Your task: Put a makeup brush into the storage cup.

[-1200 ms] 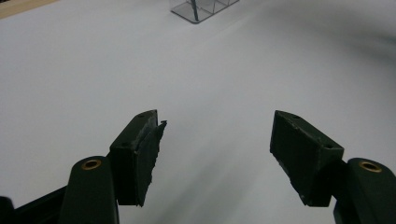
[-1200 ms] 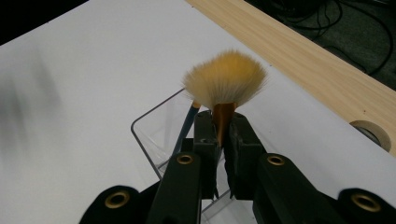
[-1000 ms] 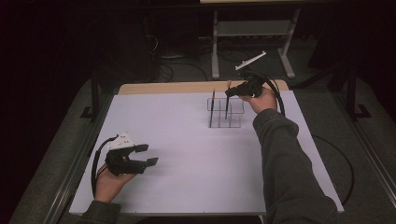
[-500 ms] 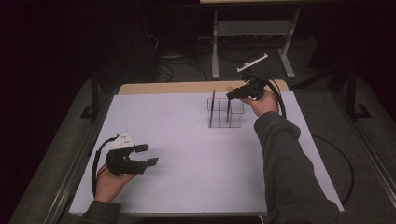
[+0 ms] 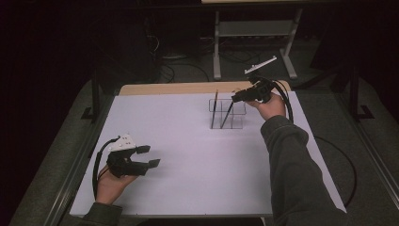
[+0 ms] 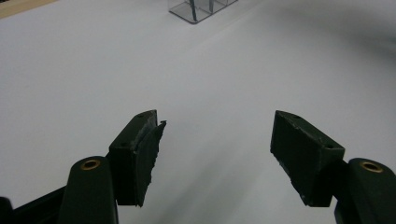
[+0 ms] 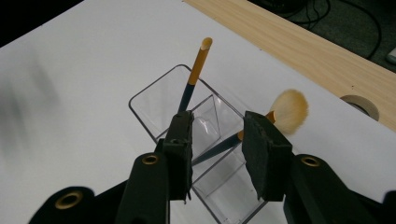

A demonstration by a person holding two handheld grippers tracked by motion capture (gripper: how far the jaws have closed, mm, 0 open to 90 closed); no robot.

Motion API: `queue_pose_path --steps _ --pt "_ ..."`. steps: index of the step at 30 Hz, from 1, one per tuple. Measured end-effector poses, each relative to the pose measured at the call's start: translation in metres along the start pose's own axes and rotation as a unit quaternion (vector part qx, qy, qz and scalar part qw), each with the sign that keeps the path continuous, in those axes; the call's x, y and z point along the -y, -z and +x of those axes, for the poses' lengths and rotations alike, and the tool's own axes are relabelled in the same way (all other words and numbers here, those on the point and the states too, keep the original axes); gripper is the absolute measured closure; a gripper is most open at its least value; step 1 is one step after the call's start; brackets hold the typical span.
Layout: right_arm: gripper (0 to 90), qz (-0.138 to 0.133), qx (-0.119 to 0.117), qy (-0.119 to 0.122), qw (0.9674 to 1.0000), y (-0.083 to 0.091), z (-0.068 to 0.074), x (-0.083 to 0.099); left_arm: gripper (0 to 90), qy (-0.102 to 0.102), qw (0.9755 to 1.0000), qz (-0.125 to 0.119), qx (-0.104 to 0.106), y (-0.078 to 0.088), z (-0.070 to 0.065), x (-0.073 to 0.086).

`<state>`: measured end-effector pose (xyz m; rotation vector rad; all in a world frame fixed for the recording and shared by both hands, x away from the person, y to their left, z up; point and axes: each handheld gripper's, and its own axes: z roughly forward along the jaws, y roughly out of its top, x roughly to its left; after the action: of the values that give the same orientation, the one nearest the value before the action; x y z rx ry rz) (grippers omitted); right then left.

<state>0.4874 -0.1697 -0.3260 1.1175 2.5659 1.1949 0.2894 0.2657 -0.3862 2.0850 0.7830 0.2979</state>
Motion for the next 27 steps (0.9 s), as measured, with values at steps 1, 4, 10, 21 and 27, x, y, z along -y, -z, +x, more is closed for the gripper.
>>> queue_pose_path --steps 1,4,10,21,27 --pt "61.2 -0.002 -0.001 -0.001 1.0000 0.001 0.001 0.000 31.8 0.001 1.0000 0.000 0.000 0.000 0.000 0.000" --pt "59.8 -0.007 -0.004 -0.002 1.0000 0.003 0.002 0.003 31.6 0.000 1.0000 -0.001 -0.001 0.000 0.000 -0.001" --pt "57.1 -0.012 -0.008 0.004 0.9999 0.003 0.004 0.010 31.5 0.001 1.0000 -0.003 0.002 0.000 0.001 0.000" --pt "53.5 -0.021 -0.011 0.000 0.9997 0.004 0.008 0.023 30.8 0.007 0.9999 -0.008 0.002 0.003 0.002 0.000" --pt "51.3 -0.030 -0.015 0.000 0.9994 0.009 0.011 0.030 30.3 0.006 1.0000 -0.004 0.001 0.001 0.001 0.000"
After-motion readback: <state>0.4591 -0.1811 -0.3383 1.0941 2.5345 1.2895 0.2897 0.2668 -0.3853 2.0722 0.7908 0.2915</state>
